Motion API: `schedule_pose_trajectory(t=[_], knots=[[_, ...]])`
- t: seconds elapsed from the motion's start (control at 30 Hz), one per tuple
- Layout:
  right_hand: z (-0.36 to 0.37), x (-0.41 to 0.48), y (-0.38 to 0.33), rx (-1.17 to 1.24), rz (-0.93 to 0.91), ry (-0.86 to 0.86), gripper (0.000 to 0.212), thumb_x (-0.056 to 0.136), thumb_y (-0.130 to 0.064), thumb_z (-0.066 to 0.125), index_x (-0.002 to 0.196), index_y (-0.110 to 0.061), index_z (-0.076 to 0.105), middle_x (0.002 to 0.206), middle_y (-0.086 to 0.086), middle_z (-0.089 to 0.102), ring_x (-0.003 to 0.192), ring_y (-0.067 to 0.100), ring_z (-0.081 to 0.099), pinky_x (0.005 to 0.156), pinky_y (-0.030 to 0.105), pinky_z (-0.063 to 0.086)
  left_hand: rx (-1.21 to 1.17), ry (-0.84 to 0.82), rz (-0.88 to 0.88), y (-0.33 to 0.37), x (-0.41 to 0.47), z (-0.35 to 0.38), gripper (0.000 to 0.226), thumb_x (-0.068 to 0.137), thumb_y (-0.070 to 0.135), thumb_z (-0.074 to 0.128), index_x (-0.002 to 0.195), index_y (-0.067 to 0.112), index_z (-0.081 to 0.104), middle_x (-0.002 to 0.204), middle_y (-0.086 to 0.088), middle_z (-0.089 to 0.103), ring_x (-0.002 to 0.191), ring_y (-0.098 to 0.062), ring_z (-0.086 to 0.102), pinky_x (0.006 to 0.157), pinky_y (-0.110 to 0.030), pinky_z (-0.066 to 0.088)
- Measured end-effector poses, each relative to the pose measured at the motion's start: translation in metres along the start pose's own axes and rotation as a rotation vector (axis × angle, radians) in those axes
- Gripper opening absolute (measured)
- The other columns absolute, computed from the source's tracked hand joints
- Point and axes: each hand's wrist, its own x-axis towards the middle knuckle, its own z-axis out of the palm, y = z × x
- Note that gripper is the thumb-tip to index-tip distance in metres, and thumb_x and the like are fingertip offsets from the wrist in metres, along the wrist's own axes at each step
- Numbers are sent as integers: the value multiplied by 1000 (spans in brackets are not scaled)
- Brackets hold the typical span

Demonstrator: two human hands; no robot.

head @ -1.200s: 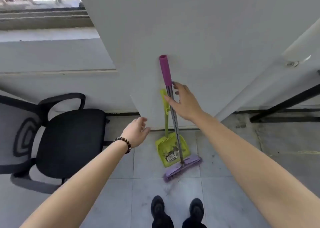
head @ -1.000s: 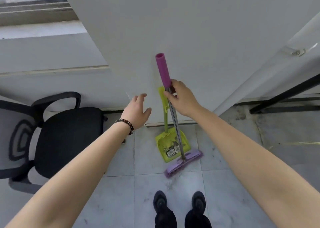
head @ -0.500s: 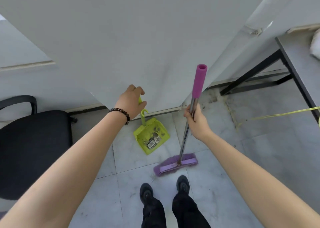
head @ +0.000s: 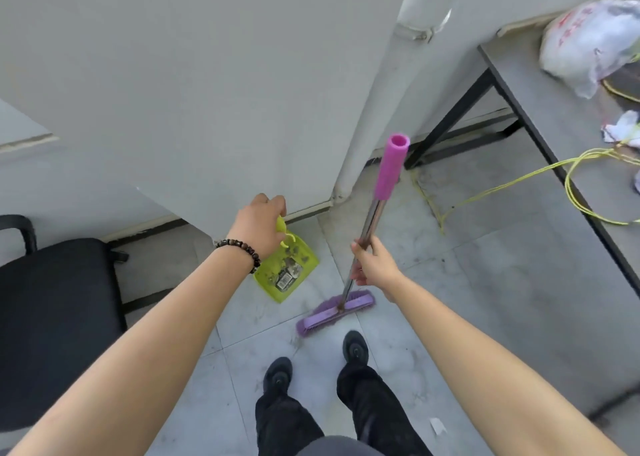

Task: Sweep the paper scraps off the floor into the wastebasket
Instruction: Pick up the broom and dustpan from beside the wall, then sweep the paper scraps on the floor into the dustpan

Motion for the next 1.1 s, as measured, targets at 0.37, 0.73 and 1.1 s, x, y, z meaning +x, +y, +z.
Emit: schedule_pose_trajectory(t=[0.37, 0.73, 1.1], knots=[[-38, -163, 113, 1482, 213, 109, 30, 87, -25, 60, 111, -12, 48, 116, 25, 50, 91, 36, 65, 79, 40, 59, 90, -173, 368, 72, -89, 44, 33, 79, 28, 77, 102, 11, 62, 101, -9, 67, 95, -29, 61, 78, -33, 46], [-40, -317, 260, 1780, 128, 192, 24, 93, 14, 38, 109, 23, 54, 92, 30, 60, 95, 25, 67, 52, 27, 60, 182, -154, 550, 153, -192, 106, 43, 69, 43, 84, 95, 14, 66, 87, -8, 70, 91, -29, 63, 69, -32, 44], [-73, -408, 454, 1165, 144, 401, 38, 93, 11, 49, 120, -14, 40, 86, 18, 61, 58, 19, 65, 38, 21, 42, 274, -125, 467, 178, -346, 198, 42, 77, 43, 78, 78, 13, 48, 70, -4, 60, 70, -27, 51, 59, -33, 36]])
